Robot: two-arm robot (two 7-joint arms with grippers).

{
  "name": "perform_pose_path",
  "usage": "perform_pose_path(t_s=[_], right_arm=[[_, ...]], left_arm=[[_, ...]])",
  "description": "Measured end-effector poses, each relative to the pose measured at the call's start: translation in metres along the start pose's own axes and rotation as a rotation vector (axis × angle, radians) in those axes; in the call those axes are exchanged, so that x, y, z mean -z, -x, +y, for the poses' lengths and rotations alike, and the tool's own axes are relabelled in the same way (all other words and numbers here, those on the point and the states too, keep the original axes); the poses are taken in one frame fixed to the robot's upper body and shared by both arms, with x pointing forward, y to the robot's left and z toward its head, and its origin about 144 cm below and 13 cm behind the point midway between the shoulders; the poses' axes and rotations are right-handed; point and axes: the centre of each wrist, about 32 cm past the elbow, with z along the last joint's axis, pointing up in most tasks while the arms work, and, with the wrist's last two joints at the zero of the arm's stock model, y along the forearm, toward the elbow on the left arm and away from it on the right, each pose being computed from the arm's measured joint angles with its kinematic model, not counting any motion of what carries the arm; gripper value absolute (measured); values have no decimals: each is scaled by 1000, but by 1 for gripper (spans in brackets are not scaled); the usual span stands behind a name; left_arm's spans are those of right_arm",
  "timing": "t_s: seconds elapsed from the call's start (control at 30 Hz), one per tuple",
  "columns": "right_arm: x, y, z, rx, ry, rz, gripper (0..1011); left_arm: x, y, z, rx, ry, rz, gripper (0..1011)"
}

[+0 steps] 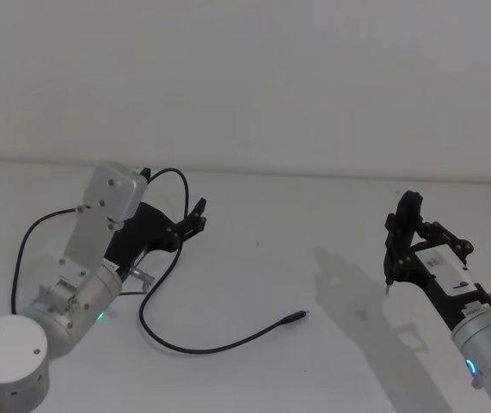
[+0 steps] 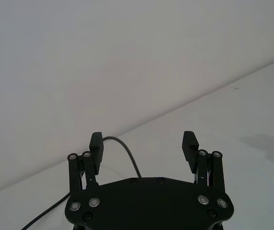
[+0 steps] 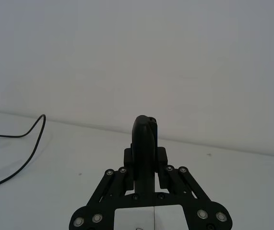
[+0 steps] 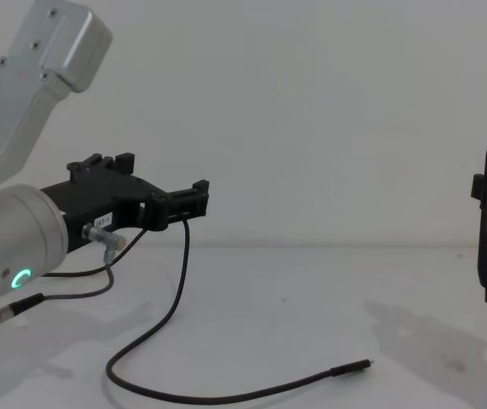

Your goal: Pick up the data cable with the one hand.

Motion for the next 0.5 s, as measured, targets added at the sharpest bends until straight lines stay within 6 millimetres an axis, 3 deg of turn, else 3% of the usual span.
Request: perform_pose_path(t_s=[0.5], right_arm=[[0, 0, 0, 0, 0, 0, 268]], left_arm=[[-12, -7, 0, 165, -11, -23, 1001]])
